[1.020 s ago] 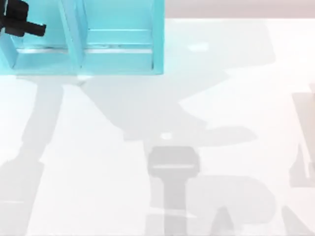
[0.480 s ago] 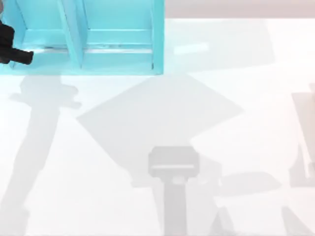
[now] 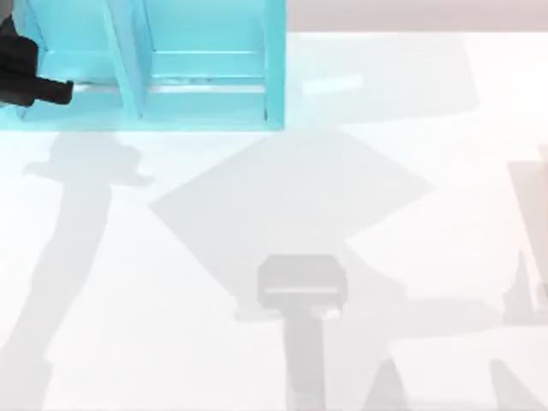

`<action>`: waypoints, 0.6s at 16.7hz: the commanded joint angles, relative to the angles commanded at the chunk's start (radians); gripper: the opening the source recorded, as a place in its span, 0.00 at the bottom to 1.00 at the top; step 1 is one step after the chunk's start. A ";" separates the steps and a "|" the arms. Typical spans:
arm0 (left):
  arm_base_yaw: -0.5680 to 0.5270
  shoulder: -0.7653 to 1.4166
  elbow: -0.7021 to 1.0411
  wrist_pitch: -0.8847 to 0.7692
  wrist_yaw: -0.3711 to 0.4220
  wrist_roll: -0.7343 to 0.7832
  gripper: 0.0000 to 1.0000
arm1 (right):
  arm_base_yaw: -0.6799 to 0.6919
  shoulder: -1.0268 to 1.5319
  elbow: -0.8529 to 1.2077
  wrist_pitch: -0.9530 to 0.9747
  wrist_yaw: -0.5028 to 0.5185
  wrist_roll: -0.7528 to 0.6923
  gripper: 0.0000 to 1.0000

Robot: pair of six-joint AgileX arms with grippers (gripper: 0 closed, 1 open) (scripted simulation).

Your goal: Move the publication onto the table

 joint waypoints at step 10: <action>-0.312 0.216 0.169 -0.184 -0.224 -0.780 0.00 | 0.000 0.000 0.000 0.000 0.000 0.000 1.00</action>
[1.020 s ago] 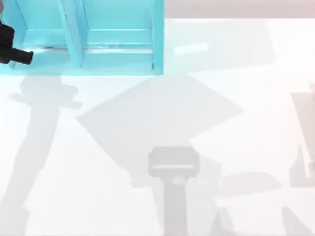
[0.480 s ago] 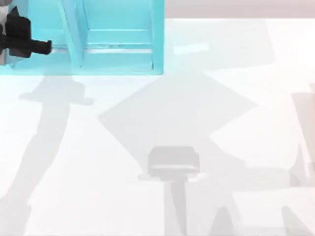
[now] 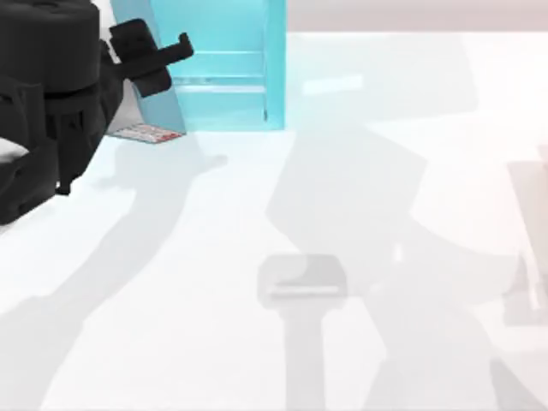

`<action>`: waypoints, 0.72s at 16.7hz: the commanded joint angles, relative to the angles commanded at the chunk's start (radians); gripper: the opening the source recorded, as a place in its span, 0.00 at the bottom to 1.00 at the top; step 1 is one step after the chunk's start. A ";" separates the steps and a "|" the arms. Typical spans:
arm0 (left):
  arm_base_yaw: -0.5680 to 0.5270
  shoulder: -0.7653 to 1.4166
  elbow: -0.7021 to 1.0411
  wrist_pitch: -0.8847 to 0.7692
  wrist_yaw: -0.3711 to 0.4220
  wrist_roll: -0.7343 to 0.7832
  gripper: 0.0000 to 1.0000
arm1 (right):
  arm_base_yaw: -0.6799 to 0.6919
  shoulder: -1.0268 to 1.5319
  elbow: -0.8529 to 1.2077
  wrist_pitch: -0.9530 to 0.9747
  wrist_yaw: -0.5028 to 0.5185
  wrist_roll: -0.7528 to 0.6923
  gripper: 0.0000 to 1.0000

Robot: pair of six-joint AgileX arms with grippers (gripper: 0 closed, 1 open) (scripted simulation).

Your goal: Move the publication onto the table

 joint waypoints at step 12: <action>-0.482 0.457 0.282 -0.349 -0.505 -1.346 0.00 | 0.000 0.000 0.000 0.000 0.000 0.000 1.00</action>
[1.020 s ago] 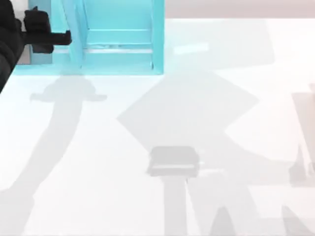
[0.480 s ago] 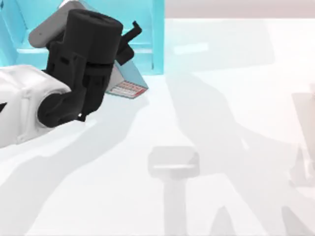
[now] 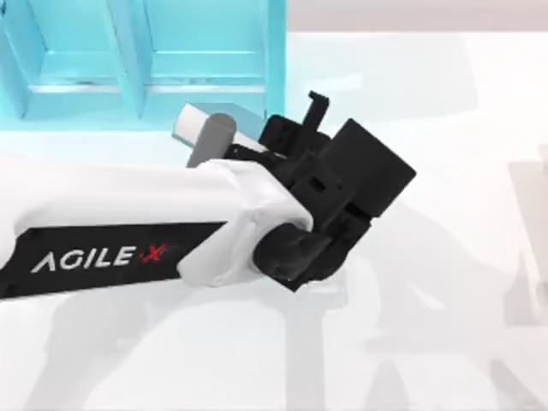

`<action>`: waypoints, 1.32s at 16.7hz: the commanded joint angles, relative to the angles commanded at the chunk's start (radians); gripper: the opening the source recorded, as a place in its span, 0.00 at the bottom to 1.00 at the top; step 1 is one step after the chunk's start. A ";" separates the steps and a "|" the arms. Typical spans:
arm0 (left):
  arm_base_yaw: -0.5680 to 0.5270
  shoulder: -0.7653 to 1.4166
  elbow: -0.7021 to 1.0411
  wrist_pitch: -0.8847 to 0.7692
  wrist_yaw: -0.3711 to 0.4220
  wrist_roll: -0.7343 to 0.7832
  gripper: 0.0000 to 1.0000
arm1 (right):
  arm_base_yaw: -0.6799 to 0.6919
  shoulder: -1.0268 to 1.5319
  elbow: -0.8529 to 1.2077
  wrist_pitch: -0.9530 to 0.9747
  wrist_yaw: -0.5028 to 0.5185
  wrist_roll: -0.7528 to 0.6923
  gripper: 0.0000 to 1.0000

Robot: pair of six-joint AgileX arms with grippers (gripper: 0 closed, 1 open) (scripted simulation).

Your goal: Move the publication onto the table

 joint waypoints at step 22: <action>-0.278 0.292 0.212 -0.228 -0.387 -0.864 0.00 | 0.000 0.000 0.000 0.000 0.000 0.000 1.00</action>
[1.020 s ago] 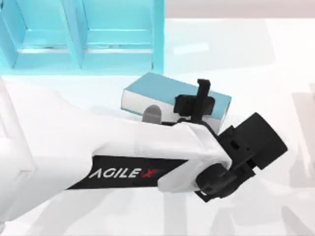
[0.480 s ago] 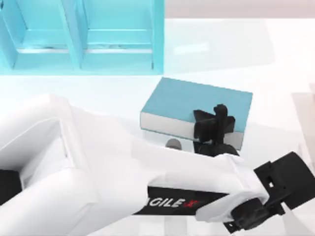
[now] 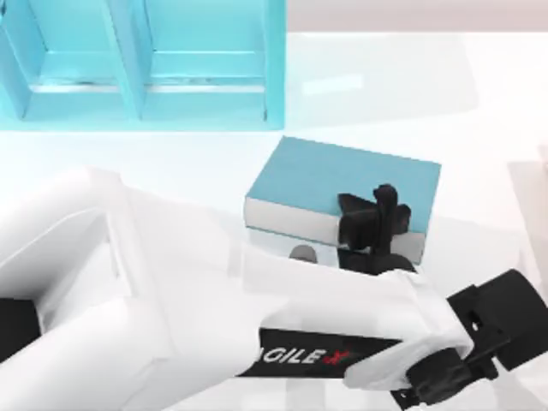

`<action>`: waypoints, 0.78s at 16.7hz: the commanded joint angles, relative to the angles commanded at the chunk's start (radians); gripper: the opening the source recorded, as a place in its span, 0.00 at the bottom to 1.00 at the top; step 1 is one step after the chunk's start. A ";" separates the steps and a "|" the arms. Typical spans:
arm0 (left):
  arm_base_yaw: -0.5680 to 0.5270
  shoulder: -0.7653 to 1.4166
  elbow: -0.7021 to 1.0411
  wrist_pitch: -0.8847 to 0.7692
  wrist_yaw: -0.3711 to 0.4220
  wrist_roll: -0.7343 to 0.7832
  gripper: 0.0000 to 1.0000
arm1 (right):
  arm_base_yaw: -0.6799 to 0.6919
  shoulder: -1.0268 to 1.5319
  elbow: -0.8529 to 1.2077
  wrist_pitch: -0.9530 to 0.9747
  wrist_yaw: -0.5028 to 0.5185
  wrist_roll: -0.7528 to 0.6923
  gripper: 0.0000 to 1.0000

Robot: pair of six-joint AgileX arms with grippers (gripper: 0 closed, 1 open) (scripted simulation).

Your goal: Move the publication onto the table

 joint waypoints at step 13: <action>0.000 0.060 -0.042 0.091 0.001 -0.007 0.00 | 0.000 0.000 0.000 0.000 0.000 0.000 1.00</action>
